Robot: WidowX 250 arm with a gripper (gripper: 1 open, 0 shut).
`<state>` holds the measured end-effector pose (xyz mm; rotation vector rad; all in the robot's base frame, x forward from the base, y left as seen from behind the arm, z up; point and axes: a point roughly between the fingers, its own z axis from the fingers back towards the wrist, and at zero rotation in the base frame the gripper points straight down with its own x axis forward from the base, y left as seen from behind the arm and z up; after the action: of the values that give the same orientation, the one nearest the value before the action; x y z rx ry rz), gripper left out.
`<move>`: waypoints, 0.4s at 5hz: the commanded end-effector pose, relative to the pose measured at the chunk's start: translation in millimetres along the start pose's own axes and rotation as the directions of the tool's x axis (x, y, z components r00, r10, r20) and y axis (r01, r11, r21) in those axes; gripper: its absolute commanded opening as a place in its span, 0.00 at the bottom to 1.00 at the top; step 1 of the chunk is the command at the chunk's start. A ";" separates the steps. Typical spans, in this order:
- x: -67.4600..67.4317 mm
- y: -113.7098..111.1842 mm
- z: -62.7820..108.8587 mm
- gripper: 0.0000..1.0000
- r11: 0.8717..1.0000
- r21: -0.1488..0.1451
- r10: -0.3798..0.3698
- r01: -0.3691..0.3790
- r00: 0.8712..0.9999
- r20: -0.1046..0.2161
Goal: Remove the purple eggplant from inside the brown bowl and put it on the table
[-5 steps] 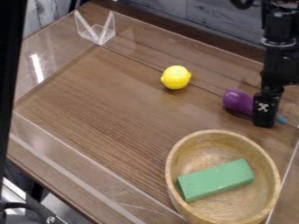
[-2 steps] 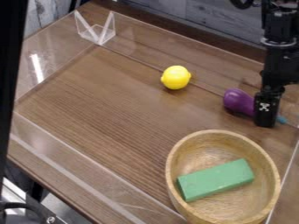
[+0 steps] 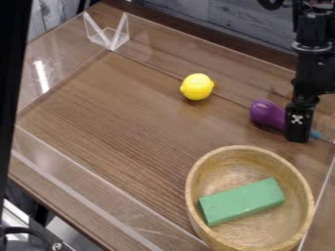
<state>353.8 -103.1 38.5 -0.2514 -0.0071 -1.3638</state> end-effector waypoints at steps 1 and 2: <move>-26.3 26.2 -21.9 1.00 0.996 0.030 0.085 -0.085 0.996 0.005; -26.3 26.3 -17.8 1.00 0.994 0.039 0.099 -0.099 0.995 0.004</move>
<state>361.4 -88.9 15.3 -0.2523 0.0015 -1.3169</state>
